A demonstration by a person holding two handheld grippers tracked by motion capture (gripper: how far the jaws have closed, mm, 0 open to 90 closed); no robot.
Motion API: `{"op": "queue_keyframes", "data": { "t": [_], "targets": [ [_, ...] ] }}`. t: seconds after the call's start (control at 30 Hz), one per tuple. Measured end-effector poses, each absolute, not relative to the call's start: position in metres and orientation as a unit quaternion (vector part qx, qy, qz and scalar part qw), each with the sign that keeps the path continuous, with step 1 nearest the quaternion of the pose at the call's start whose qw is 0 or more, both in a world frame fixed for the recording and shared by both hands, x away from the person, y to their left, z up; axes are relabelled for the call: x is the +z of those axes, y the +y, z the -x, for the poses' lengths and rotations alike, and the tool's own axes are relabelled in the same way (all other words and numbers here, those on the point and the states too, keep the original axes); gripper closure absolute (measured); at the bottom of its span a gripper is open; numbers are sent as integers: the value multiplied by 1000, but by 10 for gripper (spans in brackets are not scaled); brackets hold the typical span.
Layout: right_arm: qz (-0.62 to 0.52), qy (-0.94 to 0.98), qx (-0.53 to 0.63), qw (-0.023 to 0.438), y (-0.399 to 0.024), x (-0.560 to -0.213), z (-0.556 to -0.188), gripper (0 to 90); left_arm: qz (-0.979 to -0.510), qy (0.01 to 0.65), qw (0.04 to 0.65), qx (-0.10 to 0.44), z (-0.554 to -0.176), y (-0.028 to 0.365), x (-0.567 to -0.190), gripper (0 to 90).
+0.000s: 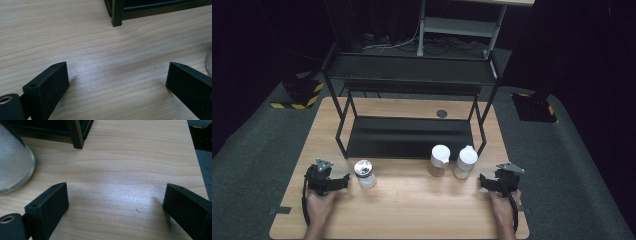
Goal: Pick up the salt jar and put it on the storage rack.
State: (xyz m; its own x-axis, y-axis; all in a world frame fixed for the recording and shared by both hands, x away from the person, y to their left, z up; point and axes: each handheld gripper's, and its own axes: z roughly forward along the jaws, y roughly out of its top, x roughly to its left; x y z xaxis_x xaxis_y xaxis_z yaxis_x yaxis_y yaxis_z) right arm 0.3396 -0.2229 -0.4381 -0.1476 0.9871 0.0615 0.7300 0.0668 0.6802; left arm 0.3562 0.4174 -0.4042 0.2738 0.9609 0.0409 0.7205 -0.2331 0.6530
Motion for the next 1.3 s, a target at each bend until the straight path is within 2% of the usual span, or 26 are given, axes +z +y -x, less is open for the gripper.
{"op": "queue_keyframes", "data": {
  "t": [1.3],
  "targets": [
    [-616, 697, 296, 218, -223, -438, -340, 56, -750, 562, 266, 225, -356, 417, -404, 37]
  ]
}}
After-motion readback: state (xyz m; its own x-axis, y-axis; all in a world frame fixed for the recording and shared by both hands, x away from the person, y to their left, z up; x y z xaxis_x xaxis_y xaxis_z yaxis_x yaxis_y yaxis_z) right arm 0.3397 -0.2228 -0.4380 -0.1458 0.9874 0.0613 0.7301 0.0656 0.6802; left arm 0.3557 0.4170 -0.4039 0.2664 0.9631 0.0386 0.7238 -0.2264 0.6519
